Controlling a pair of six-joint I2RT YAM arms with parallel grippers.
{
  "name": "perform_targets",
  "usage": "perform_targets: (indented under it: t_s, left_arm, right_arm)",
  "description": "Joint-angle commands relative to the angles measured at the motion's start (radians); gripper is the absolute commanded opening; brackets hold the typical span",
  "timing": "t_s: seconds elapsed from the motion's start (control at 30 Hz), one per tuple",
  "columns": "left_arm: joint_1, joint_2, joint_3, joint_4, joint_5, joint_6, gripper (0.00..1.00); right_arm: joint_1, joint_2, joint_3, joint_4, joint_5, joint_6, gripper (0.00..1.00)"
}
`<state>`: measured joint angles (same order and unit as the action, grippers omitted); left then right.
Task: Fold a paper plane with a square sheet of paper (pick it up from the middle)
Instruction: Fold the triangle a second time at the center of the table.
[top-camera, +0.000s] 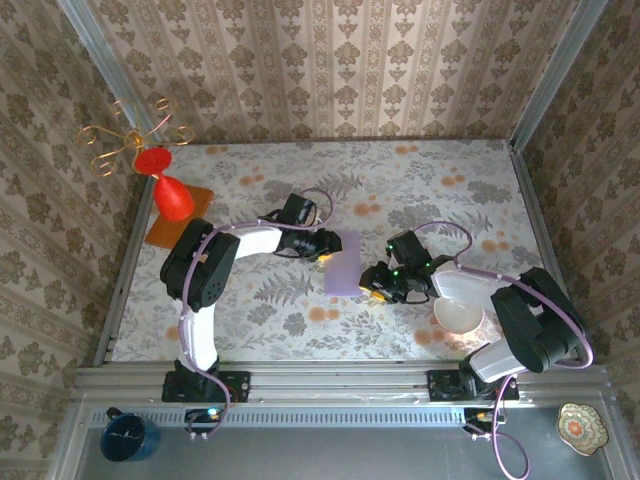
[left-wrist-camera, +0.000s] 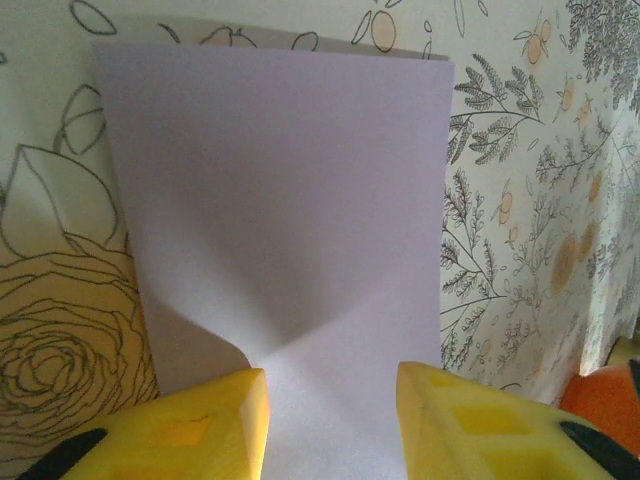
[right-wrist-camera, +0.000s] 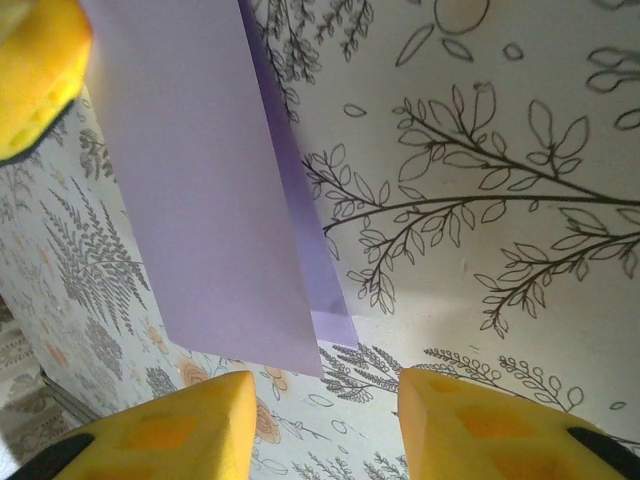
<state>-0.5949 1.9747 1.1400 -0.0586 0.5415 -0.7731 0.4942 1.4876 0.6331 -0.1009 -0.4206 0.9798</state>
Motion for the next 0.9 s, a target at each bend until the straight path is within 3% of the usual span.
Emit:
perform_targets:
  t_s: [0.0, 0.87]
  left_arm:
    - [0.007, 0.043, -0.037, -0.047, -0.056, -0.026, 0.4]
    - [0.003, 0.037, -0.046, -0.062, -0.037, -0.015, 0.4]
  right_arm:
    - [0.007, 0.039, 0.021, 0.02, -0.041, 0.0, 0.42]
    - [0.008, 0.082, -0.001, 0.198, -0.009, 0.034, 0.27]
